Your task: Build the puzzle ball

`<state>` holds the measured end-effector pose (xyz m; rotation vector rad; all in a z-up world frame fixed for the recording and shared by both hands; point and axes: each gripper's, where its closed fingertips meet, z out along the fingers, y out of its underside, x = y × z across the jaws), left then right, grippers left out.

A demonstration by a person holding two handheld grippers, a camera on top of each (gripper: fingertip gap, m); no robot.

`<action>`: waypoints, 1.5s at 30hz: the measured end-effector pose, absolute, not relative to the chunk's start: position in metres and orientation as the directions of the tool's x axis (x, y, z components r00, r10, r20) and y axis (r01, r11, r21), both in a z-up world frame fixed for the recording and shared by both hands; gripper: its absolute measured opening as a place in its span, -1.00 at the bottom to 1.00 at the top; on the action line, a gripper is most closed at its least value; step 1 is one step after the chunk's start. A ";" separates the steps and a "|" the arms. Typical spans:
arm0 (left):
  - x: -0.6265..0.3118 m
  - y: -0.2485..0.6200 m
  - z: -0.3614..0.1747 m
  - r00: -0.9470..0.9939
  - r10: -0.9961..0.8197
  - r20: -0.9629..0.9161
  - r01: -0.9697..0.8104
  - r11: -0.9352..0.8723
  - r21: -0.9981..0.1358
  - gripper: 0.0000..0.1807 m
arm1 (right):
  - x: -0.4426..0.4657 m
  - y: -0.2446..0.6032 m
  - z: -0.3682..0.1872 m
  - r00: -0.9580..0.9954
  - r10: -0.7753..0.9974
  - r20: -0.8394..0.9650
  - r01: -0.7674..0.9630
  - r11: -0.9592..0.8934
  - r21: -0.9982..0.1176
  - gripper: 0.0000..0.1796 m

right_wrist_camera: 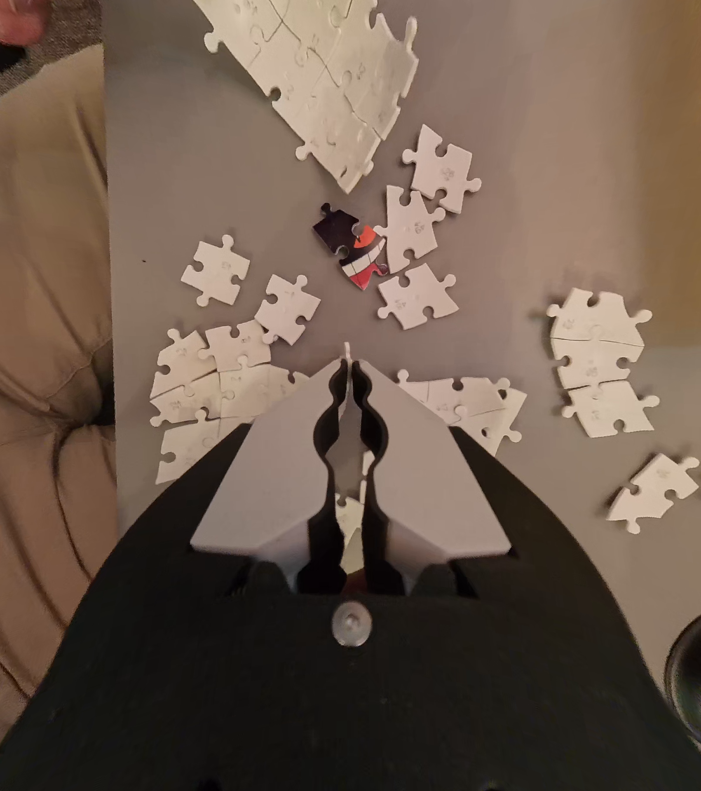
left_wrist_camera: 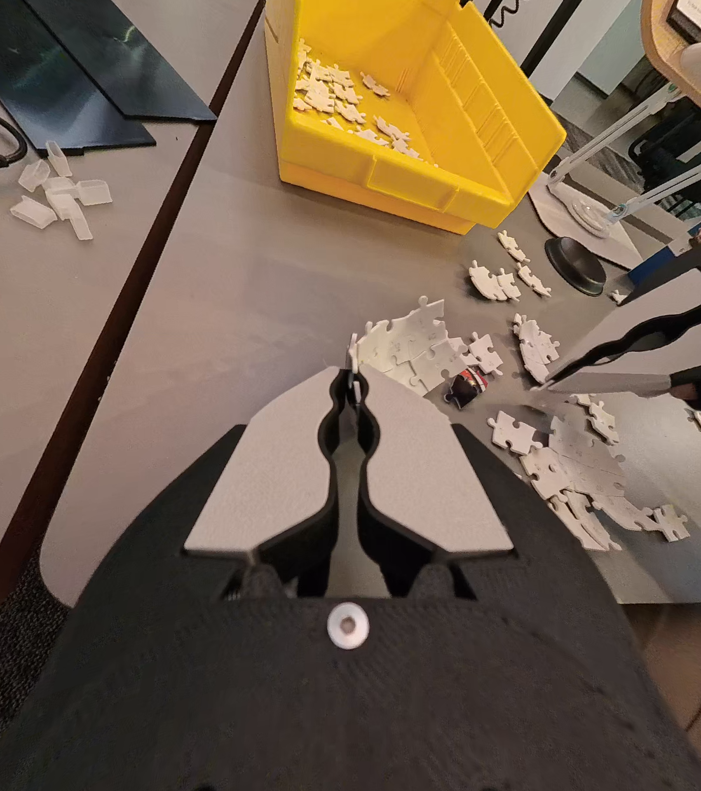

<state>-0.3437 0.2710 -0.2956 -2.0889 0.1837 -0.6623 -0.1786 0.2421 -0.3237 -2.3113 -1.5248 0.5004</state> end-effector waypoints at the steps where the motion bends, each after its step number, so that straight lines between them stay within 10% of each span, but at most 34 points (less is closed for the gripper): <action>1: -0.344 0.271 -0.295 0.845 -0.368 0.387 0.119 -0.577 -0.808 -0.97 | -0.181 0.243 -0.321 0.372 0.921 -0.117 0.798 -0.381 -0.466 -1.00; 9: -0.351 0.267 -0.291 0.851 -0.315 0.420 0.182 -0.573 -0.799 -0.97 | -0.245 0.242 -0.290 0.416 0.876 -0.242 0.583 -0.462 -0.668 -1.00; 28: -0.370 0.259 -0.295 0.869 -0.245 0.430 0.226 -0.576 -0.786 -0.97 | -0.257 0.234 -0.331 0.470 0.875 -0.116 0.719 -0.456 -0.525 -0.69; 35: -0.371 0.259 -0.296 0.863 -0.250 0.439 0.229 -0.580 -0.782 -0.97 | -0.240 0.223 -0.342 0.318 0.948 -0.019 0.863 -0.298 -0.408 -0.98; 45: -0.371 0.259 -0.296 0.863 -0.257 0.434 0.222 -0.580 -0.784 -0.97 | -0.252 0.217 -0.329 0.303 0.951 -0.055 0.835 -0.293 -0.466 -0.88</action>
